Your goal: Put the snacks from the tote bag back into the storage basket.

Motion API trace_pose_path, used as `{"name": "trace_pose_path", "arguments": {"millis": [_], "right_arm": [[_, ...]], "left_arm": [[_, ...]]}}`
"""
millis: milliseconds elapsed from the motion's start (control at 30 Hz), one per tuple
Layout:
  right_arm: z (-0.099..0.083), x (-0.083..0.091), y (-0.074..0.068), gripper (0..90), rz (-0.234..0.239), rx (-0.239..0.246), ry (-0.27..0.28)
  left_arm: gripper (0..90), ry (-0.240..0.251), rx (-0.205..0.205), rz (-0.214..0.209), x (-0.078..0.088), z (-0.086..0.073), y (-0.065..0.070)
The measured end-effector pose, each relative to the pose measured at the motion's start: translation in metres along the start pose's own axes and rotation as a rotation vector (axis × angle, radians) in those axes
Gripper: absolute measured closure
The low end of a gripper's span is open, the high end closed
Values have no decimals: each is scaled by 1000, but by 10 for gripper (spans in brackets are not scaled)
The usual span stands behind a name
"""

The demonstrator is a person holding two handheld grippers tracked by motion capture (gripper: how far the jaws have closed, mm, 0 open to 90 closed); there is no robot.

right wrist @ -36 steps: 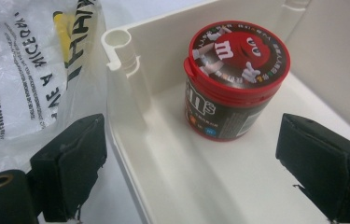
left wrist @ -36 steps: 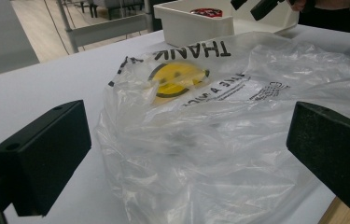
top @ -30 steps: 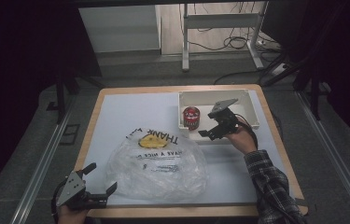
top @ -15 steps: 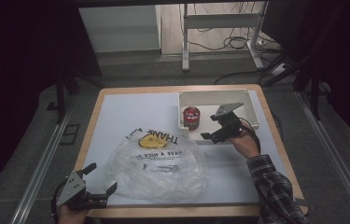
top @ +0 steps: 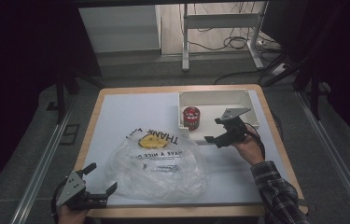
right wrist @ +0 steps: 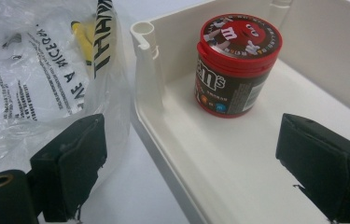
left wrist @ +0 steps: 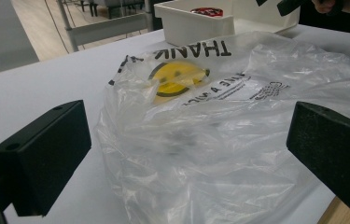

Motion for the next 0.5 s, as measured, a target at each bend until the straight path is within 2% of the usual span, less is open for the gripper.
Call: {"name": "trace_pose_path", "arguments": {"millis": [500], "right_arm": [[-9, 17, -14, 91, -21, -17, 24]], "left_arm": [[0, 2, 0, 0, 0, 0, 0]]}}
Point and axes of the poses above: each handheld gripper's, and its own axes: x roughly backward along the jaws, z roughly out of its top, y roughly to its right, the point moved 7 cm from there along -x, roughly forward along the jaws, and after that the axes turned 10 degrees about x, right-handed, at the moved point
